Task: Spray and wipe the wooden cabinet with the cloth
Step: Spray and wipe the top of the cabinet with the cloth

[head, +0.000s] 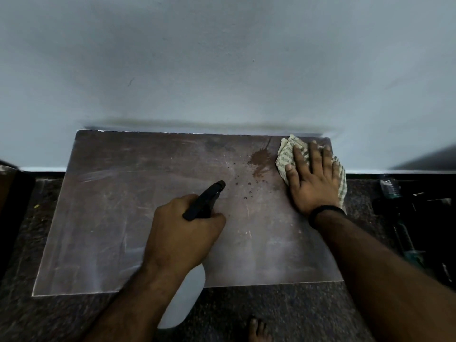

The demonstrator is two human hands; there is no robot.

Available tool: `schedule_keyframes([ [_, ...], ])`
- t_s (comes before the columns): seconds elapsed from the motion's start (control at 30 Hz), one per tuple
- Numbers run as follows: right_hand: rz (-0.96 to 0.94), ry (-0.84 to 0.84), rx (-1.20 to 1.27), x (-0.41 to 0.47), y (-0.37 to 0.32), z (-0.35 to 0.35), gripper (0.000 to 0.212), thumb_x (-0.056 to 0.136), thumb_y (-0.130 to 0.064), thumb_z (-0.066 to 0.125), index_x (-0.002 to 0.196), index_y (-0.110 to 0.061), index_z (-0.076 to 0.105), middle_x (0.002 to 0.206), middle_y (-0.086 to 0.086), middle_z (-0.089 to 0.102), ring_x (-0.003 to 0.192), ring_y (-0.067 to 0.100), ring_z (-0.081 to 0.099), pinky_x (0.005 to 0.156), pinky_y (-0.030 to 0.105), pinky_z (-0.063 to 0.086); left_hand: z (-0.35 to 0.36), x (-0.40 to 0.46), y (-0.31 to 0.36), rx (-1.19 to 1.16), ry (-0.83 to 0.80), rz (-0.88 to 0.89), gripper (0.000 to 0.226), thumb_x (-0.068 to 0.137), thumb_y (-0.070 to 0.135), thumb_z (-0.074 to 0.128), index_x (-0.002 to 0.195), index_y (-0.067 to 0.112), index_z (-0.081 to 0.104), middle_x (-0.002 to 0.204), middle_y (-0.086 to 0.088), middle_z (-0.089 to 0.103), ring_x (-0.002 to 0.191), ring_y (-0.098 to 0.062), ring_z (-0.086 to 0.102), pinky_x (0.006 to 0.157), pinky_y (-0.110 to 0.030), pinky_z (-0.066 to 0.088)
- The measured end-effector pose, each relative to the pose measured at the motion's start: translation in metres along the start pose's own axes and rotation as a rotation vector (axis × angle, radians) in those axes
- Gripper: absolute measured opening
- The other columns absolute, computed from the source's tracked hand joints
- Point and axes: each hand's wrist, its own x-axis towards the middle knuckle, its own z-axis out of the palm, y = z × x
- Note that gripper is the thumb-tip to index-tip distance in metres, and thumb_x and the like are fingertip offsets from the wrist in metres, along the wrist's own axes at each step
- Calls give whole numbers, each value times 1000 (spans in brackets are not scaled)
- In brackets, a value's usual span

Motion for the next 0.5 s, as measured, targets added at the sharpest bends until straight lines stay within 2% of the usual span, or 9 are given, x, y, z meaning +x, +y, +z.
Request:
schedule_keyframes([
  [0.13, 31, 3, 16, -2, -3, 2, 65, 97, -64, 7, 159, -44, 5, 169, -7, -10, 153, 19, -21, 123, 46, -13, -11, -3, -7, 11, -17, -11, 35, 78, 13, 77, 52, 15, 54, 52, -2, 55, 50, -19, 52, 50, -29, 42],
  [0.3, 74, 8, 19, -4, -13, 5, 64, 98, -63, 7, 159, -42, 6, 169, -5, -9, 153, 20, -21, 124, 50, -9, -30, -6, -16, 13, -4, -17, 35, 77, 13, 78, 53, 13, 54, 49, 0, 53, 45, -16, 49, 46, -26, 40],
  [0.43, 87, 6, 16, -7, -30, 9, 61, 101, -60, 10, 159, -42, 7, 169, -4, -9, 154, 21, -19, 124, 50, -9, -50, -7, -30, 17, 25, 5, 26, 77, 14, 79, 61, 3, 62, 57, -13, 64, 49, -27, 59, 46, -33, 46],
  [0.5, 87, -2, 17, -8, -42, 10, 59, 103, -58, 13, 159, -42, 6, 169, -4, -9, 154, 21, -19, 124, 50, -9, -60, -7, -37, 2, 33, 5, 22, 77, 13, 80, 66, -1, 66, 62, -19, 68, 52, -27, 61, 49, -32, 47],
])
